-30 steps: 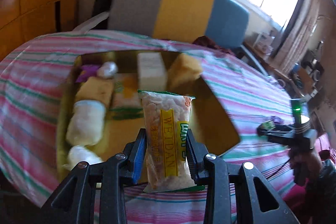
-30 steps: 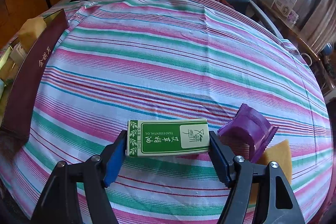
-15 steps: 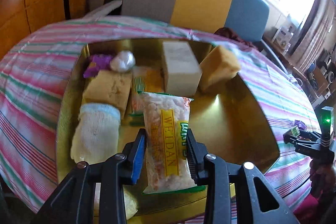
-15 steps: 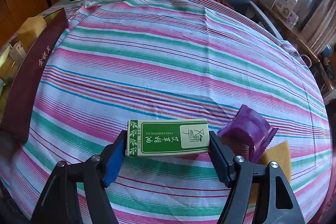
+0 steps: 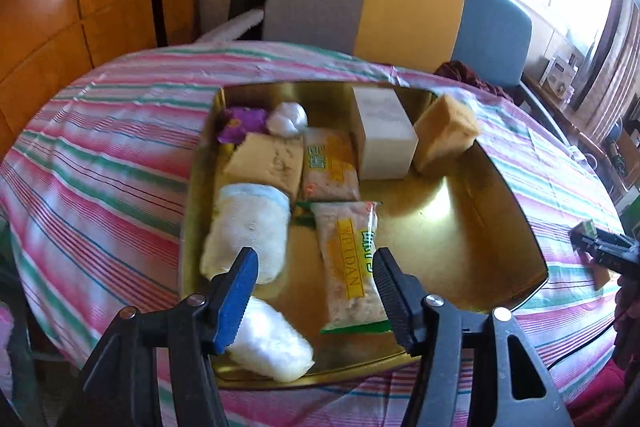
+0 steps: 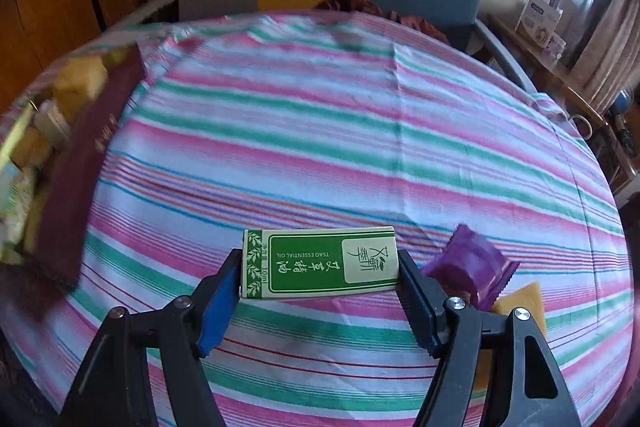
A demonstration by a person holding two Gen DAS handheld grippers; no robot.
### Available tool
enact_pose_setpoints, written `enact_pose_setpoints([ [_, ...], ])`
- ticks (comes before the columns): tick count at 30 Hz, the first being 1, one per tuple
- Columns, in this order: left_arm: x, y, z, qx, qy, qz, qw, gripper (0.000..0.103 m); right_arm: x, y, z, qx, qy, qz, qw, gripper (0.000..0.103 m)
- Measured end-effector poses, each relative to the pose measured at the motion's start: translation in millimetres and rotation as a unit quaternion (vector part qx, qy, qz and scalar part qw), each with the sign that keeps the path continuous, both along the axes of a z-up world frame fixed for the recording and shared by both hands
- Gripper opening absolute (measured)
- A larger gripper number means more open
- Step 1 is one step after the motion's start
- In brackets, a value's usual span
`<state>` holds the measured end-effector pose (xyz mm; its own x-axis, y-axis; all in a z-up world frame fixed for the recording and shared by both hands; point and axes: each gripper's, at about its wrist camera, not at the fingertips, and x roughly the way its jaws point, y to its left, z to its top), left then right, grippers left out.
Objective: Organize objects
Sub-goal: 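Carry the green box into the gold tray and open the right gripper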
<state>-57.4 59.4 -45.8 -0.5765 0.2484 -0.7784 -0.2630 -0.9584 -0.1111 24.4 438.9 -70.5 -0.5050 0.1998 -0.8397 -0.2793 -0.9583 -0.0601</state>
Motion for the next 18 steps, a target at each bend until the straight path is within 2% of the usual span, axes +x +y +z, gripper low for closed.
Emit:
enact_pose_setpoints([
  [3,3.6,-8.5,7.2,0.010,0.009,0.009,0.9999,0.060,-4.7,-22.9,24.2,-0.029,0.039,0.021,0.999,0.073],
  [7,8.6,-19.7,14.6,0.024,0.016,0.016,0.9994,0.060,-19.9,-87.0,55.4,-0.046,0.082,0.099,0.991,0.074],
  [10,10.8,-27.3,16.2,0.031,0.019,0.023,0.9991,0.060,-30.4,-142.2,66.1,-0.049,0.096,0.158,0.982,0.074],
  [13,12.8,-34.9,15.1,0.038,0.017,0.028,0.9988,0.060,-48.4,-187.3,58.2,-0.046,0.081,0.204,0.975,0.074],
  [18,12.9,-46.7,11.0,0.040,0.013,0.040,0.9983,0.060,-73.7,-235.5,18.0,-0.018,0.019,0.244,0.969,0.075],
])
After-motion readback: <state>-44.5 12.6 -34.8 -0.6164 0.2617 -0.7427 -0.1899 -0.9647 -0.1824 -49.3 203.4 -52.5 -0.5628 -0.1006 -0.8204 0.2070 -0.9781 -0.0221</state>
